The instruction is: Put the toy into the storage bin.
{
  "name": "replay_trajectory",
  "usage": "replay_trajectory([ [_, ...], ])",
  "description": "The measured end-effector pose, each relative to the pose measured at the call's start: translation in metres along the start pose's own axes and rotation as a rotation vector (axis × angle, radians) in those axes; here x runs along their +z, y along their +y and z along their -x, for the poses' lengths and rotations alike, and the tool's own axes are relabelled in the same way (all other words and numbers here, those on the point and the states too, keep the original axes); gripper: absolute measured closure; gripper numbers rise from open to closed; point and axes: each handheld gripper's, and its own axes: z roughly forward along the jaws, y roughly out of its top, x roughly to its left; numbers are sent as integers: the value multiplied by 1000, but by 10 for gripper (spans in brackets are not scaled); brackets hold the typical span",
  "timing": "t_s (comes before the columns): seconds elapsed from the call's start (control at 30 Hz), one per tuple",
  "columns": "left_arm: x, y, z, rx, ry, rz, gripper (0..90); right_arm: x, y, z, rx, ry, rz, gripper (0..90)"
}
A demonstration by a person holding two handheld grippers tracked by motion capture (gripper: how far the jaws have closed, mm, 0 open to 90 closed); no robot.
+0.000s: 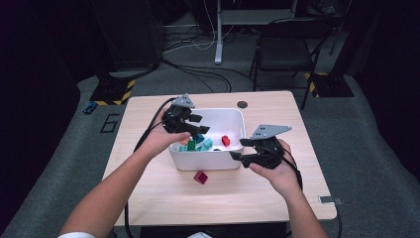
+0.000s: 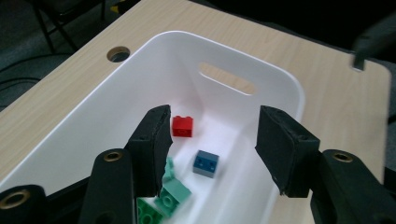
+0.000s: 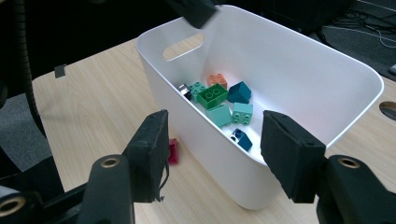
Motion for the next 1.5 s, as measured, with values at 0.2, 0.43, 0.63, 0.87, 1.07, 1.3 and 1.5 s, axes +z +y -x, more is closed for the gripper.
replay_trajectory([
  [0.2, -30, -18, 23, 17, -5, 8, 449, 0, 0, 0, 0, -3, -1, 417],
  [0.43, -48, -50, 40, 14, -35, 6, 448, 1, 0, -1, 1, -4, -2, 416],
  [0.63, -41, -70, 44, -1, -57, -10, 448, 2, 0, -2, -5, -3, -5, 415],
  [0.87, -21, -98, 46, -32, -80, -32, 447, 1, 0, -1, 0, -3, -4, 415],
  [1.07, -2, -117, 49, -28, -94, -64, 445, 1, 0, -2, 0, -2, -2, 415],
  [1.3, 29, -144, 51, -54, -116, -92, 438, 3, 0, -2, -6, 0, -6, 414],
  [1.5, 44, -155, 48, -49, -106, -115, 435, 3, 0, -2, -5, 0, -6, 414],
])
